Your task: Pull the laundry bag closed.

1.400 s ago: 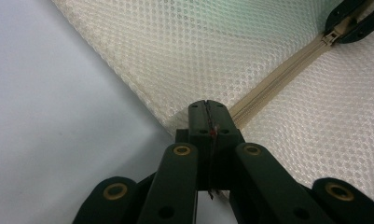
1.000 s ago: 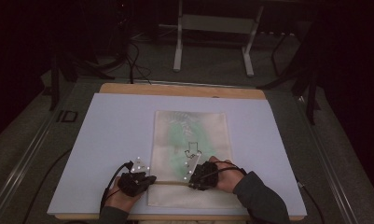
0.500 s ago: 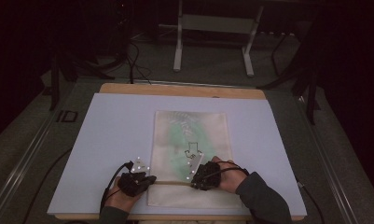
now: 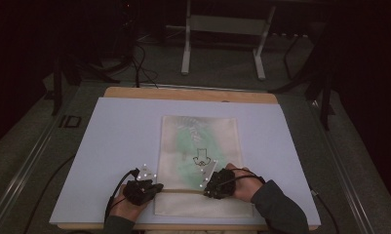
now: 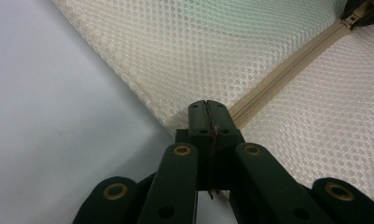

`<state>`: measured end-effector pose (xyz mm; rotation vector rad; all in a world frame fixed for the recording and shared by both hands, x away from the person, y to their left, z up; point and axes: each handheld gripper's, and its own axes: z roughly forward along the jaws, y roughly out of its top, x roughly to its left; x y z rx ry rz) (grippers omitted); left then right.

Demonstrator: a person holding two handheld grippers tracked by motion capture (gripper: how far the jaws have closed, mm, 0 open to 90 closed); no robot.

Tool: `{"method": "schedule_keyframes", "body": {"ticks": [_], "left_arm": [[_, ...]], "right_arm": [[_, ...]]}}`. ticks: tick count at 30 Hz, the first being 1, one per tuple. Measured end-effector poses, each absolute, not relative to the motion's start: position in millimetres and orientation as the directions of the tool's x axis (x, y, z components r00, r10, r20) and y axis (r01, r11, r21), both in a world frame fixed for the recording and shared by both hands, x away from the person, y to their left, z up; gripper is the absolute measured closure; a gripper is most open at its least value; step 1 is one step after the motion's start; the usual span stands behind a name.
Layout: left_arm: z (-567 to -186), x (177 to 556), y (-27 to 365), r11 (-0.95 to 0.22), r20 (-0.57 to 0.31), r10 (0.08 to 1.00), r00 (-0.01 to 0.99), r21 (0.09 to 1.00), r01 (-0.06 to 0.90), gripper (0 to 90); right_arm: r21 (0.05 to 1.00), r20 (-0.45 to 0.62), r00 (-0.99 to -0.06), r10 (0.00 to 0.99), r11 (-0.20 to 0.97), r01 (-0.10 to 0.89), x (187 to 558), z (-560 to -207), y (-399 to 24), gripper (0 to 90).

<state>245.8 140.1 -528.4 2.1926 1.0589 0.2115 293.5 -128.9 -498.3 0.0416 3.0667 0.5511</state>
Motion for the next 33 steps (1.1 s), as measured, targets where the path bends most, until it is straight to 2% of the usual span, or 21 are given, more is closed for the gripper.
{"method": "schedule_keyframes", "body": {"ticks": [33], "left_arm": [[-528,246,140,-0.435,-0.141,0.743,0.655,0.642,0.631,89.3]], "right_arm": [[0.343,-0.015,-0.998,0.068,0.938,0.059,294,-496,-156,82.2]]}}
